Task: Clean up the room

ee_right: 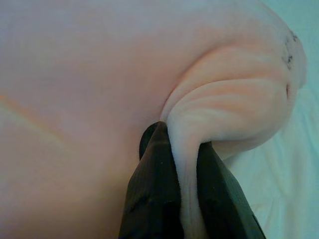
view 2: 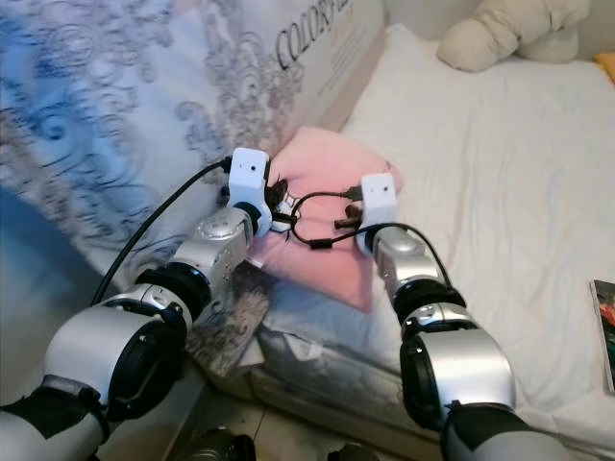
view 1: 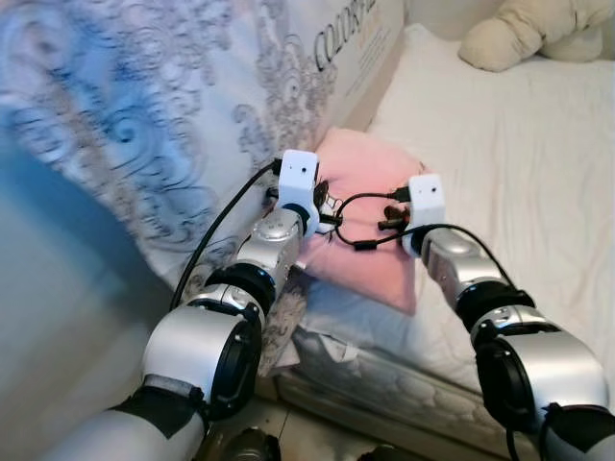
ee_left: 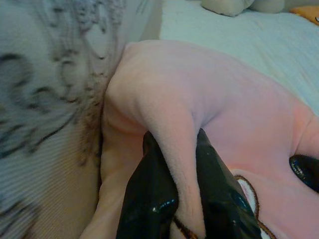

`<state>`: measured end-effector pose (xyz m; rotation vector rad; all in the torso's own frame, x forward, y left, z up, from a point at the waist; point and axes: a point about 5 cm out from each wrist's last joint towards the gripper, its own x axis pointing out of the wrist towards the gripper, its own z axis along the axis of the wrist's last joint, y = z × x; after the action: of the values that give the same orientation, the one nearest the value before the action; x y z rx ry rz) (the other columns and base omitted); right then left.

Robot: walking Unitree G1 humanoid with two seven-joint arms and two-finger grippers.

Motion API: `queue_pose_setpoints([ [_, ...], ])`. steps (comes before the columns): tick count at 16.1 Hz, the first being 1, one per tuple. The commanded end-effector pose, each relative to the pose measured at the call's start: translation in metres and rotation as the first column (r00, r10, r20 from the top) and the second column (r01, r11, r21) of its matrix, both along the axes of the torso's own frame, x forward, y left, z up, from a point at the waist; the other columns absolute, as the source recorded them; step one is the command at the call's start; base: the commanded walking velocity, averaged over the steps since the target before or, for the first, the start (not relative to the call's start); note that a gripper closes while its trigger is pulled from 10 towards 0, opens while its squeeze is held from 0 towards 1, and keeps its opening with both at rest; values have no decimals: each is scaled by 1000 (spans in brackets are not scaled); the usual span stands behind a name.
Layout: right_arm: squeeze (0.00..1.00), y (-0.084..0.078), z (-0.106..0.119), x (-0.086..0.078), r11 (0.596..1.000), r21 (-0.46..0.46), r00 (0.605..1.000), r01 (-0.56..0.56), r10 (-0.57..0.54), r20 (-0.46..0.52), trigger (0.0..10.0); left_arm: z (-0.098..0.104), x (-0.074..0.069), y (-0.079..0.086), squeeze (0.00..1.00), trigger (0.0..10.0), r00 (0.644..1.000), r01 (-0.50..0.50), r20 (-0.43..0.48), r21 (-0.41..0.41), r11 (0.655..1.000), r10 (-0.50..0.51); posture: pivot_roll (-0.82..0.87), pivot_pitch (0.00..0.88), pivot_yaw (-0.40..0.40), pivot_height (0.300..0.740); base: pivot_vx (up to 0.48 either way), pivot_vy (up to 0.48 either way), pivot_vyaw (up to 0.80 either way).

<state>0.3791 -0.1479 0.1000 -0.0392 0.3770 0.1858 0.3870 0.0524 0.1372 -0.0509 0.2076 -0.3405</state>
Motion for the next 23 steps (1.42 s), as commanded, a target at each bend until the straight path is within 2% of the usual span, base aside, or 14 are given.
queue_pose_setpoints([
  [1, 0, -5, -6, -3, 999, -14, 1000, 30, -30, -10, 10000, 11, 4, 1, 0, 10000, 999, -6, 54, -18, 1000, 7, -13, 107, 19, 740, 0, 0, 0],
  [5, 0, -7, -6, -3, 996, -83, 1000, 24, -23, 17, 10000, 8, -1, -13, 0, 10000, 998, 46, 44, -55, 997, -44, -37, 125, 13, 740, 0, 0, 0],
  [6, 0, -11, -1, -1, 992, -113, 997, 58, -52, 54, 10000, 10, -1, -17, 0, 10000, 997, 64, 54, -49, 997, -61, -39, 129, 13, 740, 0, 0, 0],
  [7, 0, -24, 16, 6, 981, -126, 980, 147, -127, 151, 10000, 22, 1, -24, 0, 10000, 992, 93, 95, -52, 994, -88, -42, 138, 11, 740, 0, 0, 0],
  [9, 0, -33, 33, 12, 976, -96, 961, 194, -169, 219, 10000, 37, 5, -27, 0, 10000, 985, 100, 148, -31, 995, -94, -51, 157, 9, 740, 0, 0, 0],
  [11, 0, -35, 22, 8, 979, -40, 970, 199, -191, 153, 10000, 30, 6, -17, 0, 10000, 992, 32, 120, -18, 999, -30, -80, 197, 1, 740, 0, 0, 0],
  [12, 0, -34, 5, 1, 975, 7, 972, 222, -222, 73, 10000, 16, 4, -10, 0, 10000, 997, -10, 78, 6, 1000, 9, -89, 211, -4, 740, 0, 0, 0],
  [14, 0, -26, -9, -5, 977, 16, 977, 214, -214, 13, 10000, 4, 0, -7, 0, 10000, 999, -8, 43, 41, 999, 6, -96, 220, -6, 740, 0, 0, 0],
  [15, 0, -23, -17, -10, 977, -4, 977, 211, -211, -12, 10000, -2, -2, -5, 118, 10000, 1000, -7, 16, 41, 999, 6, -100, 225, -10, 740, 0, 0, 0],
  [16, 1000, -19, -26, -15, 979, -32, 978, 203, -204, -40, 10000, -10, -5, -3, 976, 10000, 1000, -5, -8, 64, 998, 5, -107, 236, -17, 740, 0, 0, 0],
  [18, 1000, -13, -30, -17, 981, -43, 980, 190, -192, -46, 10000, -5, -4, -9, 1000, 10000, 999, 28, 21, 84, 996, -30, -119, 251, -25, 740, 0, 0, 0],
  [20, 1000, -12, -28, -15, 981, -28, 981, 190, -191, -34, 10000, 2, -1, -8, 1000, 10000, 998, 26, 46, 85, 996, -30, -114, 253, -28, 740, 0, 0, 0],
  [21, 1000, -11, -19, -11, 978, -13, 978, 206, -206, 23, 10000, 24, 9, 3, 1000, 10000, 993, 4, 118, 54, 999, -10, -105, 244, -21, 740, 0, 0, 0],
  [23, 1000, -13, -22, -14, 978, -17, 977, 207, -205, 58, 10000, 35, 13, 7, 1000, 10000, 987, -1, 161, 31, 1000, -4, -68, 227, -18, 740, 0, 0, 0],
])
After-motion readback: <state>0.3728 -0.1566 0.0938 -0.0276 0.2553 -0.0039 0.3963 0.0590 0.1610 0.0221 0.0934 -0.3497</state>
